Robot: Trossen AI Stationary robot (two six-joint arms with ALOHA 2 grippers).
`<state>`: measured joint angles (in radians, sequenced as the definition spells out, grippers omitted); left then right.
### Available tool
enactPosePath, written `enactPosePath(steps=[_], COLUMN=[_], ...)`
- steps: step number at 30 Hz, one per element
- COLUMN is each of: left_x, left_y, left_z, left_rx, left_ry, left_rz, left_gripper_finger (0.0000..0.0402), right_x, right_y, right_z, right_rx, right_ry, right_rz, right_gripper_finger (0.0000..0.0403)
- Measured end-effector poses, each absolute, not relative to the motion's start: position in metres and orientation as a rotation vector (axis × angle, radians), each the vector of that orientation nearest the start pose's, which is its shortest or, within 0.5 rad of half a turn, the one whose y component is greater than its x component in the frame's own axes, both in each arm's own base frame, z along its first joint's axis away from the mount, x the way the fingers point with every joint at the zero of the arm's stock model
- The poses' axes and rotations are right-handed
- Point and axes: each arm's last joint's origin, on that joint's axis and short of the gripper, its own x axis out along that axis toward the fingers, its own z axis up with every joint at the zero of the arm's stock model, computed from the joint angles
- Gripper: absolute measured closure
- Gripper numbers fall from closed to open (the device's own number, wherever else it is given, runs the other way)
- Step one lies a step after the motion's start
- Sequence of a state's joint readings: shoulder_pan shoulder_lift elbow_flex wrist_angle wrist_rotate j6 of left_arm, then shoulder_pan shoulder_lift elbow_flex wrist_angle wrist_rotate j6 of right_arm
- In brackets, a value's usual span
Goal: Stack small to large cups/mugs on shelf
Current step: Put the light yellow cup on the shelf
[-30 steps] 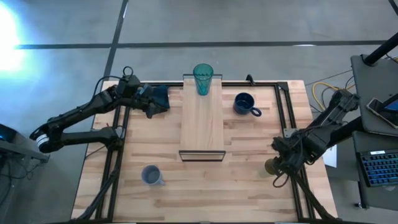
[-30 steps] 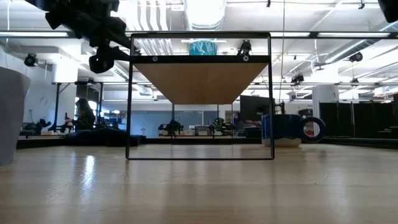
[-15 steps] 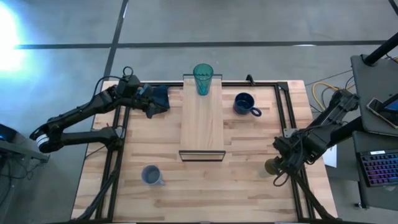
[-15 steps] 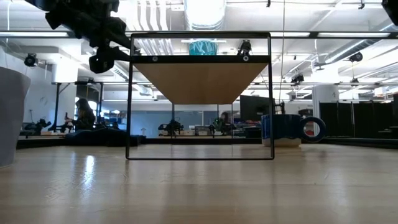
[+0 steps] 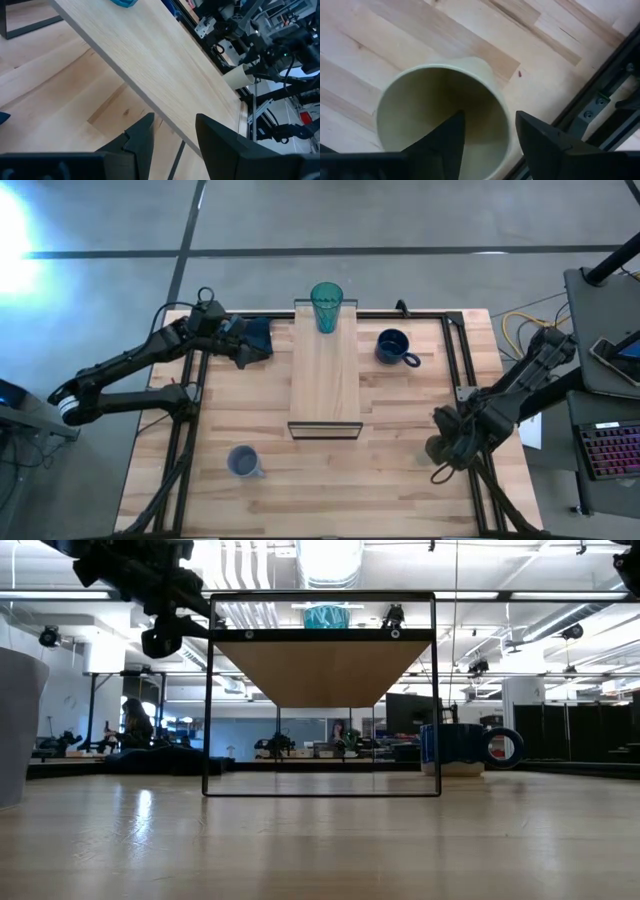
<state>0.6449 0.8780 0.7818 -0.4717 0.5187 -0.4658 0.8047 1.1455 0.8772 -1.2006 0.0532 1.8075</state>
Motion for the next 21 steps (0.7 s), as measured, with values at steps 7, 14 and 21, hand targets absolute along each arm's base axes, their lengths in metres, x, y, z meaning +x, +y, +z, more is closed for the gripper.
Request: enactPosePath(steps=[7, 14, 21], left_x=[0.152, 0.152, 0.152], left_y=[0.097, 0.097, 0.097], left_z=[0.292, 0.292, 0.292], left_rx=[-0.768, -0.768, -0.769], left_ry=[0.444, 0.444, 0.444], left_rz=[0.242, 0.243, 0.246], left_gripper_finger=[0.0272, 0.0272, 0.0272], right_x=[0.121, 0.122, 0.133], right_y=[0.124, 0.124, 0.115], right_z=[0.241, 0.241, 0.256], right_rx=[0.81, 0.761, 0.736], right_ry=[1.354, 1.355, 1.283], right_rz=[-0.674, -0.634, -0.581], right_gripper_finger=[0.0306, 0.0386, 0.0393])
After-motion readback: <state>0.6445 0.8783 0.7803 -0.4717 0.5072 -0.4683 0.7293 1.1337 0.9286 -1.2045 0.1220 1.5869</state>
